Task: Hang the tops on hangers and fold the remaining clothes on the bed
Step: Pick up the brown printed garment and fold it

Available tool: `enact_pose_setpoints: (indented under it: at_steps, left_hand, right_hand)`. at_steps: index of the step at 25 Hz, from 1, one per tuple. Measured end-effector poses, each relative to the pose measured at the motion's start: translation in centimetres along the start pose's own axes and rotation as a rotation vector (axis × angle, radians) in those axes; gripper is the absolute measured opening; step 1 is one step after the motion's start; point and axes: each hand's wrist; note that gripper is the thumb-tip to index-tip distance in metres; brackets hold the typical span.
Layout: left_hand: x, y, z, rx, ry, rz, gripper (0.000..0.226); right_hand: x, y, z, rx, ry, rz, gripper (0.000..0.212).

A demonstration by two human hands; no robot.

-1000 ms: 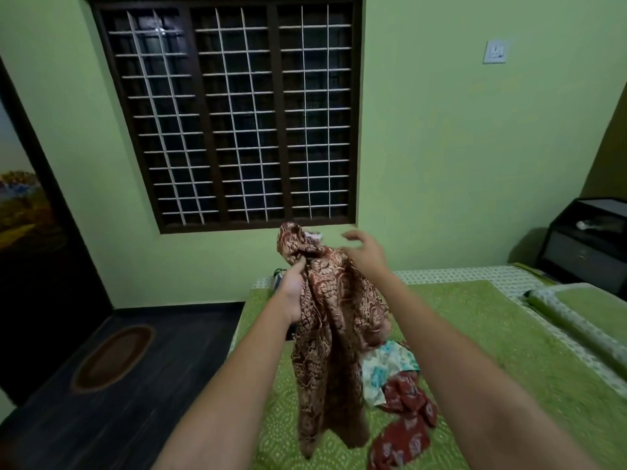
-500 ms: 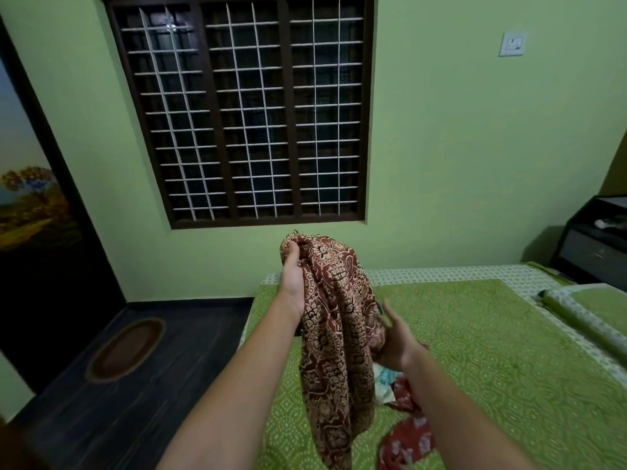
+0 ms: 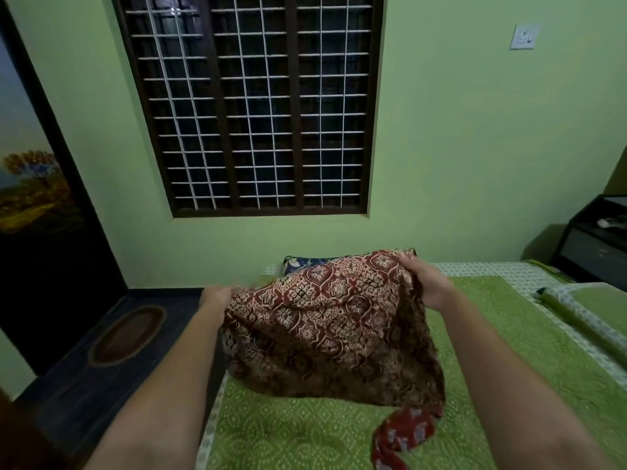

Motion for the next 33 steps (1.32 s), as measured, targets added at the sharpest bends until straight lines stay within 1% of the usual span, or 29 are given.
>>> enact_pose_setpoints:
  at_steps: [1,2,3,4,5,6,7,8,9,10,11,12,13,15,17,18,19,21,22,24,25,26,27,29,30,32,33]
  left_hand:
    - [-1.2,-2.0,-0.8,0.002,-0.047,-0.039,0.053]
    - [-2.0,-3.4,-1.1,0.006,-0.066,-0.041,0.052]
    - [-1.8,-2.8,-1.0,0.012,-0.072,-0.043,0.052]
    - [-0.6,0.1,-0.4,0.017,-0.092,-0.035,0.053]
    - [0.9,3.6,0.3,0.049,-0.091,0.018,0.055]
    - [1.7,4.5,0.5,0.015,-0.014,0.084,0.054]
    - [2.2,5.2,0.5,-0.084,0.054,0.123,0.051]
    - [2.4,5.7,0.5,-0.207,0.103,0.146,0.044]
    - [2.1,5.5,0.1,-0.242,0.010,0.142,0.038]
    - [1.3,4.8,-0.2,-0.214,-0.168,0.147,0.035]
    - [0.8,4.5,-0.3,-0.101,-0.405,0.151,0.040]
    - [0.2,4.1,-0.4,0.004,-0.583,0.180,0.044]
    - [0.1,4.3,-0.2,0.062,-0.707,0.208,0.046]
    - [0.1,5.1,0.5,0.150,-0.784,0.254,0.046]
    - [0.7,5.6,1.1,0.212,-0.842,0.230,0.048]
    - [0.9,5.8,1.3,0.212,-0.852,0.213,0.051]
    - [1.2,5.8,1.3,0.200,-0.874,0.181,0.054]
    - [1.3,4.6,0.7,0.182,-0.810,0.104,0.055]
    - [1.2,4.1,0.4,0.127,-0.668,0.082,0.049]
    - [0.7,3.6,0.1,-0.066,-0.265,0.057,0.032]
    - [0.6,3.7,0.1,-0.166,-0.138,0.020,0.026]
    - [0.7,4.3,0.0,-0.236,-0.111,-0.025,0.024]
    - [0.7,4.5,0.0,-0.283,-0.150,-0.067,0.025]
    - [0.9,4.5,-0.3,-0.347,-0.276,-0.152,0.030]
    - [1.1,4.9,-0.3,-0.406,-0.332,-0.190,0.032]
    - [1.1,5.0,-0.3,-0.551,-0.443,-0.236,0.030]
    - [1.1,5.2,-0.1,-0.604,-0.491,-0.249,0.028]
  right_hand:
    - [0.2,0.1,-0.3,-0.031,0.084,0.056,0.058]
    - [0.3,0.4,-0.3,-0.075,0.178,0.118,0.062]
    - [0.6,0.6,-0.5,-0.093,0.256,0.160,0.059]
    - [0.5,1.0,-0.4,-0.069,0.263,0.159,0.050]
    - [0.3,1.0,-0.5,-0.047,0.222,0.116,0.041]
    - [-0.1,1.0,-0.7,-0.026,0.159,0.064,0.035]
    - [-0.4,1.0,-1.0,-0.033,0.120,0.028,0.032]
    - [-0.4,1.1,-1.2,-0.035,0.140,0.048,0.034]
    - [0.3,1.0,-1.7,-0.034,0.195,0.092,0.043]
    - [1.1,1.0,-2.2,-0.009,0.253,0.144,0.050]
    - [1.8,0.9,-2.6,0.024,0.276,0.169,0.049]
    - [2.3,0.9,-2.6,0.040,0.252,0.157,0.044]
    - [2.8,0.6,-2.8,0.047,0.224,0.135,0.041]
    - [3.1,0.3,-2.5,0.086,0.220,0.087,0.044]
    - [3.5,-0.4,-3.1,0.085,0.177,0.049,0.058]
    - [3.7,-0.5,-3.6,0.089,0.165,0.047,0.059]
    - [3.6,-0.3,-3.3,0.122,0.155,0.050,0.055]
    - [3.6,0.4,-2.9,0.191,0.185,0.064,0.044]
    - [3.8,0.6,-3.0,0.218,0.206,0.071,0.038]
    - [4.5,0.5,-3.8,0.257,0.173,0.058,0.029]
    - [4.6,0.5,-4.1,0.254,0.141,0.052,0.028]
    - [4.7,0.5,-4.3,0.228,0.130,0.056,0.026]
    - [4.7,0.5,-4.4,0.203,0.154,0.085,0.024]
    - [4.8,0.8,-4.4,0.130,0.253,0.154,0.023]
    - [4.8,1.0,-4.4,0.090,0.316,0.192,0.027]
    - [5.0,1.1,-4.7,-0.015,0.509,0.272,0.049]
    - [5.3,1.0,-5.0,-0.031,0.652,0.295,0.057]
Point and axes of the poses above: each hand's wrist, its own y-axis away from the middle knuckle, its own z-axis out of the palm, x = y × z, and after that the axes turned 13 degrees about -x, right-handed
